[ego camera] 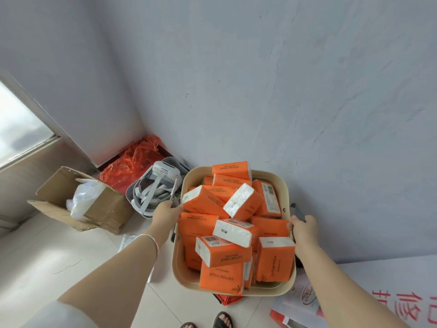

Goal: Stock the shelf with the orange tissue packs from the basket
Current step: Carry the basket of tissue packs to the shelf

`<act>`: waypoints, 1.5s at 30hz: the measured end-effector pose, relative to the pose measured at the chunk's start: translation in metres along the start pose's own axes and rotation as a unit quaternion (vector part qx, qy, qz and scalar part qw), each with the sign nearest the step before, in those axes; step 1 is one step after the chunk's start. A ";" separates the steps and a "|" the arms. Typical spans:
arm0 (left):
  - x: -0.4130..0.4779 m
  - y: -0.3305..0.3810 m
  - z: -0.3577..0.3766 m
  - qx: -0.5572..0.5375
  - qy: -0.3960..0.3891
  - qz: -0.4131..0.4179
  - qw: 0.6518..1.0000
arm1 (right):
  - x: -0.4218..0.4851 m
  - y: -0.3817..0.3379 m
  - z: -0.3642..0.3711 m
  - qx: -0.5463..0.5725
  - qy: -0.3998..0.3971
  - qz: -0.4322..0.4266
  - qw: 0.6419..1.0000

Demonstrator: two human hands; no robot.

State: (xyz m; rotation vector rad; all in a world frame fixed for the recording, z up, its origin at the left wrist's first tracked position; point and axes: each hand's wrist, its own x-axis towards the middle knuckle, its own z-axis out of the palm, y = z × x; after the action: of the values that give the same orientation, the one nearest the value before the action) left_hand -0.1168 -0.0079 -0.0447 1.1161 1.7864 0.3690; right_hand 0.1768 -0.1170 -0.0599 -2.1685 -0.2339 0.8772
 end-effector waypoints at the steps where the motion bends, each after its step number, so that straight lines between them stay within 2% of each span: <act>1: -0.006 0.006 -0.003 -0.012 0.007 0.005 1.000 | -0.006 -0.004 -0.005 0.016 0.004 -0.007 1.000; 6: -0.028 0.038 -0.027 -0.045 0.065 0.028 0.996 | -0.038 -0.032 -0.034 0.080 0.037 0.005 0.996; 13: -0.068 0.061 -0.057 0.025 0.083 0.063 0.994 | -0.102 -0.037 -0.062 0.080 0.076 0.011 0.994; 20: -0.118 0.050 -0.099 0.059 0.030 0.183 0.981 | -0.192 -0.019 -0.089 0.149 0.105 0.020 0.983; 26: -0.152 0.048 -0.139 0.082 -0.003 0.238 0.968 | -0.261 -0.020 -0.105 0.185 0.133 0.024 0.973; 29: -0.165 0.044 -0.144 0.095 0.000 0.255 0.962 | -0.290 -0.011 -0.116 0.165 0.160 0.021 0.973; 36: -0.212 0.032 -0.120 0.130 -0.028 0.297 0.946 | -0.330 0.044 -0.159 0.205 0.192 0.036 0.959; 41: -0.267 0.007 -0.069 0.147 -0.085 0.331 0.928 | -0.362 0.121 -0.212 0.209 0.236 0.078 0.946; 45: -0.330 -0.017 -0.023 0.154 -0.143 0.349 0.913 | -0.394 0.191 -0.267 0.245 0.287 0.102 0.921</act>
State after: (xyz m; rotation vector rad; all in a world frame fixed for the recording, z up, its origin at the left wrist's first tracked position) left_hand -0.1057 -0.2813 0.1424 1.9274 1.1626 0.3199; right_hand 0.0374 -0.5721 0.1308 -1.8846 0.4648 0.3173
